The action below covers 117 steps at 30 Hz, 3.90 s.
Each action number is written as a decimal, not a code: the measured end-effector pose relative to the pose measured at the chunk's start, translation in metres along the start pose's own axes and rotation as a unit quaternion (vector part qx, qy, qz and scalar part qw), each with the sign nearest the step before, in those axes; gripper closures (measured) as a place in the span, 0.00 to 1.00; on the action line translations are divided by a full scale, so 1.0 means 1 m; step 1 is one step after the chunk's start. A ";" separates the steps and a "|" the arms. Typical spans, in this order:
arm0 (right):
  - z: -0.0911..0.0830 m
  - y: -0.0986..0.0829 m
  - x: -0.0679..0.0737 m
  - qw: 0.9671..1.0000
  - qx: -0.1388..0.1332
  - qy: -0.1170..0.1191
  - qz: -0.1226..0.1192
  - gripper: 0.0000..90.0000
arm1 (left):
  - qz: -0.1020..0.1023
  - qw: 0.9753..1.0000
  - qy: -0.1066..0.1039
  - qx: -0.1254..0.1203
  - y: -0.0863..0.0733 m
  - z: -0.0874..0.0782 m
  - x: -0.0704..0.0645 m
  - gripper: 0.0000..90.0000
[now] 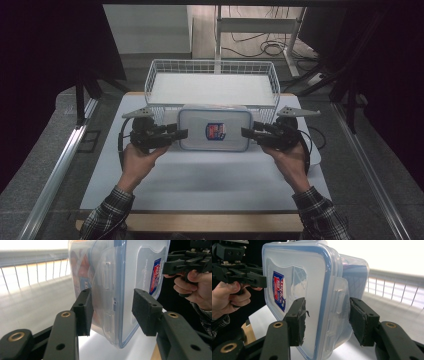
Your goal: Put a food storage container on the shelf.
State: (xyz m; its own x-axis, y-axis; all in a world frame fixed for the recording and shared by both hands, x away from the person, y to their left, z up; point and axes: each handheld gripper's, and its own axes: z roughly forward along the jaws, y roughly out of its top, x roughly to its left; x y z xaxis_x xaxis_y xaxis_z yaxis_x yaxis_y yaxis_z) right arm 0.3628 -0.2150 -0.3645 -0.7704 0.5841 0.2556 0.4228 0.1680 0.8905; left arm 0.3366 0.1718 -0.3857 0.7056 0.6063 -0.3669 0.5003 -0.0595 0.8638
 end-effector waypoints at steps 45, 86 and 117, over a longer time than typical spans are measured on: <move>0.035 0.095 -0.046 0.999 -0.030 -0.023 0.006 0.53 | -0.018 0.999 0.020 -0.038 0.086 0.017 0.047 0.56; 0.056 0.110 -0.063 0.995 -0.045 -0.061 0.071 0.51 | -0.039 0.994 0.086 -0.051 0.100 0.036 0.058 0.59; 0.067 0.112 -0.055 0.993 -0.015 -0.111 0.032 0.58 | -0.035 0.992 0.108 -0.055 0.106 0.034 0.064 0.58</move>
State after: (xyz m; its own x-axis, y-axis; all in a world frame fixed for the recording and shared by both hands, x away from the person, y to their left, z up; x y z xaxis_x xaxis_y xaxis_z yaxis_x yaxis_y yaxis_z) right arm 0.4845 -0.1752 -0.3040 -0.6167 0.7540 0.2264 0.4511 0.1027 0.8866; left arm 0.4519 0.1770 -0.3297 0.5415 0.7621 -0.3550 0.4777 0.0686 0.8759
